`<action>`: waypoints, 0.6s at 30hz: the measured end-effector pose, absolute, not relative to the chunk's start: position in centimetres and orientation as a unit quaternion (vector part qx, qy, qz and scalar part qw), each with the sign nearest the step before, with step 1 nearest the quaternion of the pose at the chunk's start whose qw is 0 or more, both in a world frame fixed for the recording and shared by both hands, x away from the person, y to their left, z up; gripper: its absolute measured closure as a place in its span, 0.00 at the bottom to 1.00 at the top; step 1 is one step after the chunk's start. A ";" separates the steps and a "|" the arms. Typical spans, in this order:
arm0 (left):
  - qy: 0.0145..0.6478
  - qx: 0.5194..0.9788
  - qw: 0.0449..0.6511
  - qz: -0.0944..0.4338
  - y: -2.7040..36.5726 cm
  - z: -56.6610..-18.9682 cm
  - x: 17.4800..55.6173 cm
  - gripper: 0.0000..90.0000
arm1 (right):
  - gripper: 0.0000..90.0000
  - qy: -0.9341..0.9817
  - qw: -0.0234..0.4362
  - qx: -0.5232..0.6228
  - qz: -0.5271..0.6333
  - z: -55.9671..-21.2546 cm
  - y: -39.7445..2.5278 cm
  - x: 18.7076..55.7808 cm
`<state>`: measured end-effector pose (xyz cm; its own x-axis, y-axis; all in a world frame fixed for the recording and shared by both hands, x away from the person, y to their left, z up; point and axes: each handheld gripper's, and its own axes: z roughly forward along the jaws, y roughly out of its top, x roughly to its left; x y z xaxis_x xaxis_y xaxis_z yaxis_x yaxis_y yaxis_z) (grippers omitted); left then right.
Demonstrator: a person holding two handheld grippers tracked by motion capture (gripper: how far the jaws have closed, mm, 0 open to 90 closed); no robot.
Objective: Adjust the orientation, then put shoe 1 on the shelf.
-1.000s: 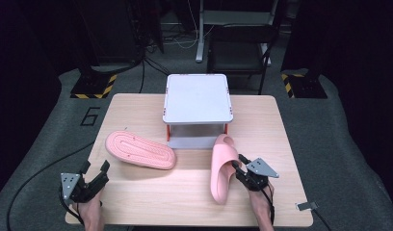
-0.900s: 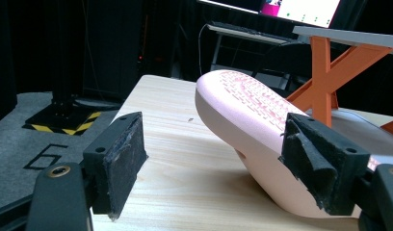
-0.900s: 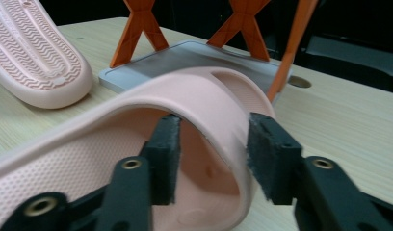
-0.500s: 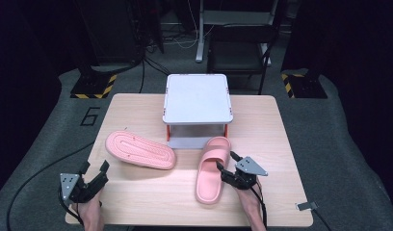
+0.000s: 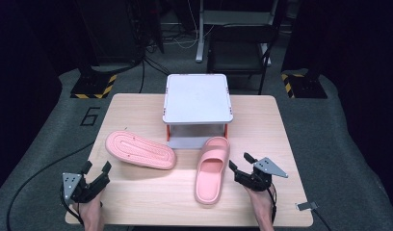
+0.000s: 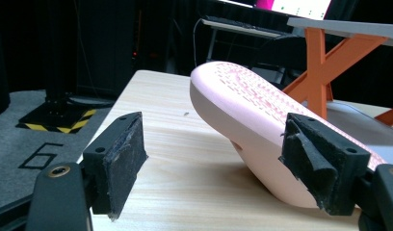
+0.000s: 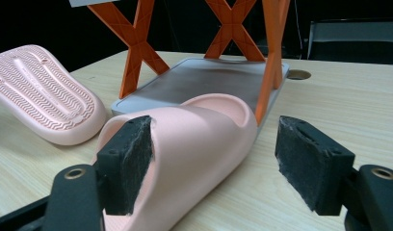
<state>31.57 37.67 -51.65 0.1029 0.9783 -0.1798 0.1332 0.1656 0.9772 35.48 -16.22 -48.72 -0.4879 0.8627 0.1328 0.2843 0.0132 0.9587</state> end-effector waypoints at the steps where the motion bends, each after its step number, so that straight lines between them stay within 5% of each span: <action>1: 0.542 0.513 0.538 0.393 37.6 -51.6 31.6 0.25 | 0.30 0.662 0.262 0.432 0.553 -48.7 -16.4 35.4; 18: 0.537 0.516 0.540 0.392 37.6 -51.7 31.5 0.25 | 0.27 0.694 0.215 0.431 0.536 -50.4 -14.8 35.7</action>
<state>31.45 37.59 -51.68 0.1156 0.9779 -0.1742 0.1310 0.1588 0.9786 35.70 -14.79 -50.41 -0.5357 0.8286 0.1628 0.3670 0.0548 0.9286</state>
